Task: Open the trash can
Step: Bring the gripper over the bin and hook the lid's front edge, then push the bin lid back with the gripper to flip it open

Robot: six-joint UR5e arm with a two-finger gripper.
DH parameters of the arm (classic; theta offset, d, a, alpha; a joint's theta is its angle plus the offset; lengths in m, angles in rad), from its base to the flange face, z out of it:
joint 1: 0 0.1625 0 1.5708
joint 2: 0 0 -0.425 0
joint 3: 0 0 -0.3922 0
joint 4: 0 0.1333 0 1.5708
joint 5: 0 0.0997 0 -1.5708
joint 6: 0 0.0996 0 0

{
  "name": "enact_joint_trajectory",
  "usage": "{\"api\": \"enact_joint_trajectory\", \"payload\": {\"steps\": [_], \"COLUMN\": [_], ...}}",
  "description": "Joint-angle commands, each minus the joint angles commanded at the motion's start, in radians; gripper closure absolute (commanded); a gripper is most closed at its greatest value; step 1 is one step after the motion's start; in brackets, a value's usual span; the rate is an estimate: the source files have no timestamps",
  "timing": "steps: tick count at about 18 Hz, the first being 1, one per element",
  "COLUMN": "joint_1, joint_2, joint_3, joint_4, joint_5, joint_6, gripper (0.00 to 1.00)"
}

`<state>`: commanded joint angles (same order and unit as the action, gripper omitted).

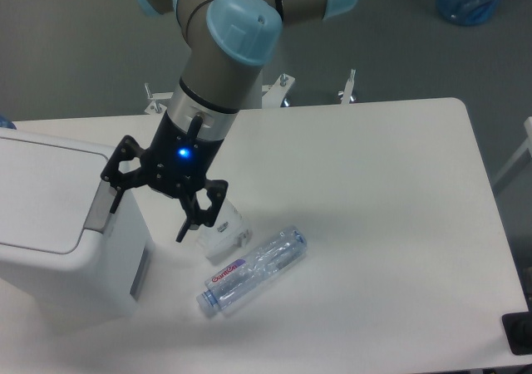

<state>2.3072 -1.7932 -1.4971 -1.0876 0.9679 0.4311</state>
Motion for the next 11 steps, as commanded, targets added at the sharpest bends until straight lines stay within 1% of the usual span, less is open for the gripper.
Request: {"api": "enact_joint_trajectory", "payload": {"steps": [7, 11], "joint_1": [-0.003, -0.015], "joint_2": [0.002, 0.002], "joint_3": [-0.023, -0.025], "joint_4": [0.003, 0.002], "joint_5": [0.002, 0.005], "joint_6": [0.0, -0.005], "gripper": [0.0, 0.0]}}
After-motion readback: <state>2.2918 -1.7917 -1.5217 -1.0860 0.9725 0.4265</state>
